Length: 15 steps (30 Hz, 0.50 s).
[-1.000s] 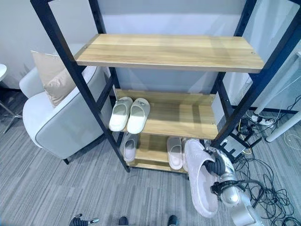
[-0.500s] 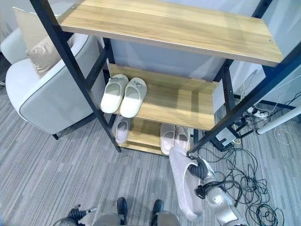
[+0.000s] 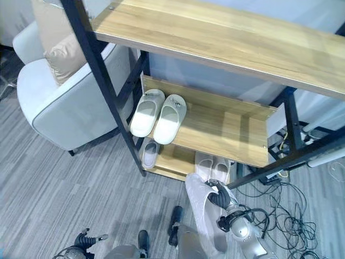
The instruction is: Arrange the slippers neatly on the shoe rack.
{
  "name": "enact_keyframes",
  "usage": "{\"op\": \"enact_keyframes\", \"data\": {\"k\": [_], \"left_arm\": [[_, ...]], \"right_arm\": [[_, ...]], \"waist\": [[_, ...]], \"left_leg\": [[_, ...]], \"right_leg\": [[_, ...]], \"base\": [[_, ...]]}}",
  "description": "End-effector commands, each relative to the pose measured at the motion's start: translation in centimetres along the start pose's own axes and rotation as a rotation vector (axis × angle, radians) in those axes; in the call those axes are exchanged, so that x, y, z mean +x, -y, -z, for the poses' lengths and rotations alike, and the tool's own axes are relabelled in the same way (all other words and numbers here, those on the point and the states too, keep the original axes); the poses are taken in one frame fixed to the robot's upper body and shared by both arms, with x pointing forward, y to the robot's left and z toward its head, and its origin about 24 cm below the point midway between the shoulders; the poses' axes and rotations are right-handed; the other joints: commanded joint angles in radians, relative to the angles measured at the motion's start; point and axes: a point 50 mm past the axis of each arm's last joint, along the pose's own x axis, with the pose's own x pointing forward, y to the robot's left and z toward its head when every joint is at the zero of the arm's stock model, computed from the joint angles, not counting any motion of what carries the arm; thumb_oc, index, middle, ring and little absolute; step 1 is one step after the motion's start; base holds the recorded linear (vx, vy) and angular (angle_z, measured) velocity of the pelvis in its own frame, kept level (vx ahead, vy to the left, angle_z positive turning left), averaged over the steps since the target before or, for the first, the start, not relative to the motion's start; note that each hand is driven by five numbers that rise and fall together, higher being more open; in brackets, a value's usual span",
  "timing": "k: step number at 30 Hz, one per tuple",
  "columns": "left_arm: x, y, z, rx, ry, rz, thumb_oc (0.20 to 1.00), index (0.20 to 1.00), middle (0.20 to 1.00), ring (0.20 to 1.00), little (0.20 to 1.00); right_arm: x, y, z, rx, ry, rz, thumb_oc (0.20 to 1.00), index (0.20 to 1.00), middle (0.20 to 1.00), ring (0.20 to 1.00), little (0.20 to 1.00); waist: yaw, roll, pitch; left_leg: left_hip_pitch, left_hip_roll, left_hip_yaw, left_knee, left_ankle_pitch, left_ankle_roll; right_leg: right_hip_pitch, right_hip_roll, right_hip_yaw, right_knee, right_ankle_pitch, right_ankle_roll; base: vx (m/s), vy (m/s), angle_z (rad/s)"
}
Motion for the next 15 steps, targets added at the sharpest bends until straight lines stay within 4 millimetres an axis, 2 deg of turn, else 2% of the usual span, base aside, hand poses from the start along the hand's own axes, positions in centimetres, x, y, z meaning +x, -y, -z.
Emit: {"op": "enact_keyframes", "data": {"k": [1, 3, 4, 5, 6, 8, 9, 10, 11, 15], "left_arm": [[0.2, -0.3, -0.9, 0.014, 0.043, -0.015, 1.0, 1.0, 1.0, 1.0, 1.0], [0.3, -0.2, -1.4, 0.006, 0.06, -0.013, 1.0, 1.0, 1.0, 1.0, 1.0], [0.3, -0.2, -1.7, -0.003, 0.072, -0.019, 1.0, 1.0, 1.0, 1.0, 1.0], [0.3, -0.2, -1.7, -0.003, 0.072, -0.019, 1.0, 1.0, 1.0, 1.0, 1.0], [0.3, -0.6, -1.6, 0.005, 0.071, -0.038, 1.0, 1.0, 1.0, 1.0, 1.0], [0.4, -1.2, -1.6, 0.022, 0.071, -0.054, 1.0, 1.0, 1.0, 1.0, 1.0], [0.4, -1.1, -1.0, 0.034, 0.047, -0.042, 1.0, 1.0, 1.0, 1.0, 1.0], [0.5, -1.4, -1.1, 0.046, 0.047, -0.053, 1.0, 1.0, 1.0, 1.0, 1.0], [0.6, -1.6, -1.2, 0.063, 0.053, -0.053, 1.0, 1.0, 1.0, 1.0, 1.0], [0.8, -2.6, -2.0, 0.066, 0.073, -0.088, 1.0, 1.0, 1.0, 1.0, 1.0]], "right_arm": [[0.7, 2.3, -2.8, 0.058, 0.164, 0.085, 0.2, 0.2, 0.2, 0.2, 0.2], [0.9, 2.2, -2.9, 0.048, 0.169, 0.078, 0.2, 0.2, 0.2, 0.2, 0.2], [1.1, 2.1, -3.3, 0.04, 0.186, 0.061, 0.2, 0.2, 0.2, 0.2, 0.2], [1.1, 2.1, -3.3, 0.04, 0.187, 0.06, 0.2, 0.2, 0.2, 0.2, 0.2], [1.3, 2.0, -3.6, 0.039, 0.2, 0.06, 0.2, 0.2, 0.2, 0.2, 0.2], [1.4, 2.0, -3.6, 0.038, 0.202, 0.068, 0.2, 0.2, 0.2, 0.2, 0.2], [1.0, 1.4, -3.4, 0.054, 0.194, 0.044, 0.2, 0.2, 0.2, 0.2, 0.2], [0.9, 1.4, -3.5, 0.047, 0.2, 0.039, 0.2, 0.2, 0.2, 0.2, 0.2], [0.8, 1.1, -3.5, 0.052, 0.199, 0.021, 0.2, 0.2, 0.2, 0.2, 0.2], [1.3, 0.5, -3.8, 0.074, 0.199, 0.002, 0.2, 0.2, 0.2, 0.2, 0.2]], "waist": [[-0.005, -0.034, 0.009], [0.003, -0.03, 0.017], [0.012, -0.039, 0.026], [0.012, -0.04, 0.027], [0.034, -0.054, 0.031], [0.05, -0.051, 0.038], [0.043, -0.033, 0.018], [0.037, -0.031, 0.019], [0.027, -0.035, 0.021], [0.024, -0.051, 0.028]], "left_leg": [[-0.165, 0.057, -0.051, 0.234, -0.043, -0.073], [-0.204, 0.095, -0.051, 0.312, -0.036, -0.081], [-0.241, 0.146, -0.053, 0.295, -0.022, -0.082], [-0.24, 0.146, -0.053, 0.294, -0.022, -0.083], [-0.262, 0.198, -0.08, 0.215, 0.04, -0.097], [-0.266, 0.238, -0.116, 0.101, 0.122, -0.112], [-0.213, 0.242, -0.124, -0.006, 0.138, -0.123], [-0.226, 0.228, -0.137, 0.013, 0.152, -0.124], [-0.227, 0.207, -0.128, 0.025, 0.138, -0.117], [-0.255, 0.169, -0.11, 0.065, 0.112, -0.098]], "right_leg": [[0.117, -0.041, 0.022, -0.002, -0.101, 0.087], [0.126, -0.025, 0.011, 0.005, -0.127, 0.069], [0.137, -0.024, 0.009, 0.012, -0.144, 0.07], [0.137, -0.024, 0.01, 0.012, -0.145, 0.07], [0.145, -0.025, 0.011, 0.015, -0.15, 0.081], [0.156, -0.02, 0.009, 0.018, -0.17, 0.085], [0.156, -0.023, 0.017, 0.057, -0.188, 0.091], [0.144, -0.04, 0.016, 0.083, -0.185, 0.092], [0.118, -0.064, 0.032, 0.123, -0.18, 0.092], [0.08, -0.095, 0.056, 0.137, -0.159, 0.107]], "base": [[-0.05, -0.119, 0.47], [0.0, -0.077, 0.35], [0.02, -0.034, 0.07], [0.07, 0.033, 0.02], [0.09, 0.072, -0.03], [0.16, 0.183, -0.22], [0.17, 0.302, -0.28], [0.18, 0.42, -0.31], [0.05, 0.287, -0.22], [0.02, 0.178, -0.11]]}}
